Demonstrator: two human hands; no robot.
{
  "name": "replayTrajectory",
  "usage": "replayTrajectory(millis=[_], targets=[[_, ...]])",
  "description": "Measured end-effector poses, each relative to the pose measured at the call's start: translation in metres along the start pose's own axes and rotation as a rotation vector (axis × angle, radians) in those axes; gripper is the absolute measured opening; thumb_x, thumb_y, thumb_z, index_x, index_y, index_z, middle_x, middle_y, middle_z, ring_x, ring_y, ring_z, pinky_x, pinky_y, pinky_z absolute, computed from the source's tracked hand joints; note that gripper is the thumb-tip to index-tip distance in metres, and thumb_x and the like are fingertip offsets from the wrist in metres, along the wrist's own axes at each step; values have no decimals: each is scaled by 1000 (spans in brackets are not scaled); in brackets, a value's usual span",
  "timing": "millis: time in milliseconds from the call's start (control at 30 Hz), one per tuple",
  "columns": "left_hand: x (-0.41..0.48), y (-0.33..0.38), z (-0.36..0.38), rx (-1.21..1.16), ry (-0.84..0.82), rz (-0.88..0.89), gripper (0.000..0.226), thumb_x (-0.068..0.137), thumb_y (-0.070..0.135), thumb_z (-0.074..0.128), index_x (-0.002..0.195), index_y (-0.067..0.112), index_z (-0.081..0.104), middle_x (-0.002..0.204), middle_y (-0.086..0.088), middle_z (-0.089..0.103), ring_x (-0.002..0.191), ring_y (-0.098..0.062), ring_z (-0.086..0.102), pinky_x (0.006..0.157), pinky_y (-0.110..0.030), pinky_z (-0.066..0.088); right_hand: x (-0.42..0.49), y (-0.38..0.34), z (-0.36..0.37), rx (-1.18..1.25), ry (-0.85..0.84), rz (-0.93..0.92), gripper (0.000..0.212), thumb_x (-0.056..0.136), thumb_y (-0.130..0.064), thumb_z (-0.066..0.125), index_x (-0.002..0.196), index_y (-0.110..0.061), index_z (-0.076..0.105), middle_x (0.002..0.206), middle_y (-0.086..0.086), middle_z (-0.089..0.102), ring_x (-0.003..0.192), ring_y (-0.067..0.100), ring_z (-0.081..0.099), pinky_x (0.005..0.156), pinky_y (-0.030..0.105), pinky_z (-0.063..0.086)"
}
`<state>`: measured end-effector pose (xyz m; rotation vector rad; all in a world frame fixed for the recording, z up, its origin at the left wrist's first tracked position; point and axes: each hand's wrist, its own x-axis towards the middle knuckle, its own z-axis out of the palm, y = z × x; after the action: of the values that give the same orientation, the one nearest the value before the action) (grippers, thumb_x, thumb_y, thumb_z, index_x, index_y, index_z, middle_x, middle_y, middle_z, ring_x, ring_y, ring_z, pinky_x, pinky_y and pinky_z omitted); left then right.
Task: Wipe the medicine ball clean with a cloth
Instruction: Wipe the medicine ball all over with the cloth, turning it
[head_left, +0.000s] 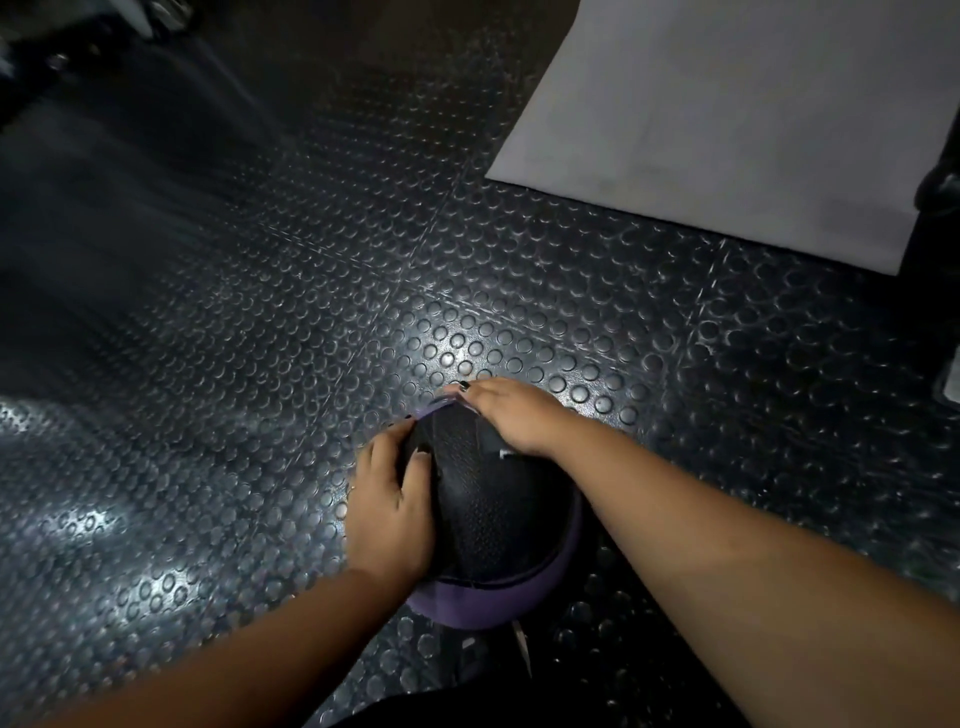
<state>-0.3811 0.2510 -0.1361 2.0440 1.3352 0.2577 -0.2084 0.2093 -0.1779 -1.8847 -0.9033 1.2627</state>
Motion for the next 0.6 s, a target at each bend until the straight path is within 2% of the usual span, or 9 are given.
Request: replayTrajectory(millis=[100,167,200,300,367,467,533,600], targets=[[3,0,3,20,-17,48,59,81,58,35,127,29,58,124,6,57,114,-9,52,94,-28,38,7,1,-6,-60,-50,130,39,104,-24,30,136,-11,48,146,9,42,131,28,40,107,34,31],[8,3,5,17,-18,30,60,81,60,35,128,31,58,126,7,59,115,-12,54,95,-32,42,-1,6,-2,-63,66,137,36,101,-21,31,125,-10,56,132,13,53,118,28,49,99,35,40],[9,5,6,13,-16,29,60,81,61,35,128,32,59,126,7,60,116,-13,55,96,-34,43,-9,8,1,-30,152,126,37,100,-25,32,125,-14,57,131,11,55,116,27,49,99,35,39],[10,11,9,44,-31,56,58,82,58,36,128,32,60,126,8,61,117,-16,55,97,-36,44,-60,13,26,-75,422,-14,53,95,-39,24,139,-20,46,146,-3,43,133,20,34,113,34,24],[14,15,10,51,-49,54,59,84,57,36,130,31,60,127,6,62,119,-18,55,100,-39,44,-109,12,49,-104,521,-138,56,92,-41,23,146,-28,34,153,-14,29,139,13,22,117,30,15],[24,20,12,80,-90,35,60,87,53,36,138,28,56,136,3,60,125,-19,53,106,-40,42,-151,32,70,-281,482,-277,58,94,-37,36,150,-32,23,158,-16,15,140,16,23,114,35,19],[25,23,11,128,-119,104,61,89,48,32,141,26,54,143,4,56,131,-18,50,110,-40,39,-150,45,65,-425,450,-334,60,95,-42,37,151,-34,19,158,-17,13,141,17,24,110,39,22],[23,24,11,156,-134,153,62,89,44,30,142,25,54,147,5,53,135,-17,46,112,-38,36,-138,44,55,-458,418,-360,59,96,-44,35,152,-33,17,159,-17,10,145,15,15,113,41,17]])
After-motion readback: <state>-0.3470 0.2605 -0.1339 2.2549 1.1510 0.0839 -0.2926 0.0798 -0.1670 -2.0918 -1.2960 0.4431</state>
